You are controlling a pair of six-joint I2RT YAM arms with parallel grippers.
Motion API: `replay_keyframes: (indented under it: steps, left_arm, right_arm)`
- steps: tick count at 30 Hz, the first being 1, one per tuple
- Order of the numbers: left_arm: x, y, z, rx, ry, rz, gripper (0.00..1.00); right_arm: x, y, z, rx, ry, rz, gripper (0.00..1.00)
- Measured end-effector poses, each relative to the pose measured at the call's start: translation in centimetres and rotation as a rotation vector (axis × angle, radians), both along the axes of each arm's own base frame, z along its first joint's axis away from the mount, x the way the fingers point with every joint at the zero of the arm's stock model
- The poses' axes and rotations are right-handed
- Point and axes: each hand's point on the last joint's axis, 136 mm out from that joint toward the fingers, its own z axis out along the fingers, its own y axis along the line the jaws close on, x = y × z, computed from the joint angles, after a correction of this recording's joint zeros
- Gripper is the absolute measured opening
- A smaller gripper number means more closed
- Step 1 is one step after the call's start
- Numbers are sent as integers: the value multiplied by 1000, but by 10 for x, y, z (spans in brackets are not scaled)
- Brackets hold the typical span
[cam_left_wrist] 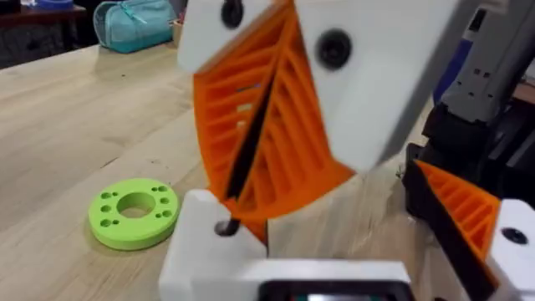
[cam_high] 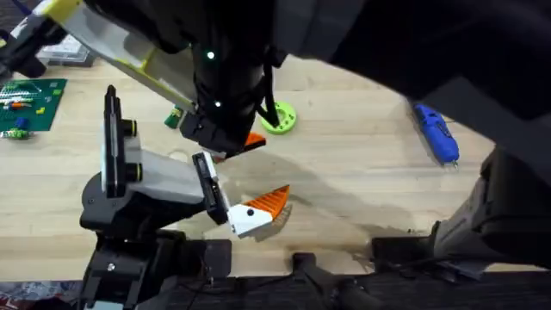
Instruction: Pick up the gripper from the table and insert it into the empty holder that is missing its gripper. Then pick up a screw, insert it into the mounting hole, and use the screwdriver to tighten it. Finally, clean up the table by picking up the vegetable and placing it into the bucket.
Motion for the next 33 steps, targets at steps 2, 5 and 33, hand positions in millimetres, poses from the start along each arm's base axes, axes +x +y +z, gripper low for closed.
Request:
replay_keyframes:
  steps: [2,5,33]
  left_arm:
    - [0,0,0,-1,3,0,986]
    - [0,0,0,-1,3,0,986]
    - [1,0,-1,-7,27,4,986]
  right_arm:
    - [1,1,-2,-4,2,0,13]
    - [1,2,-4,-4,2,0,13]
    - [15,0,-14,-29,0,-38,820]
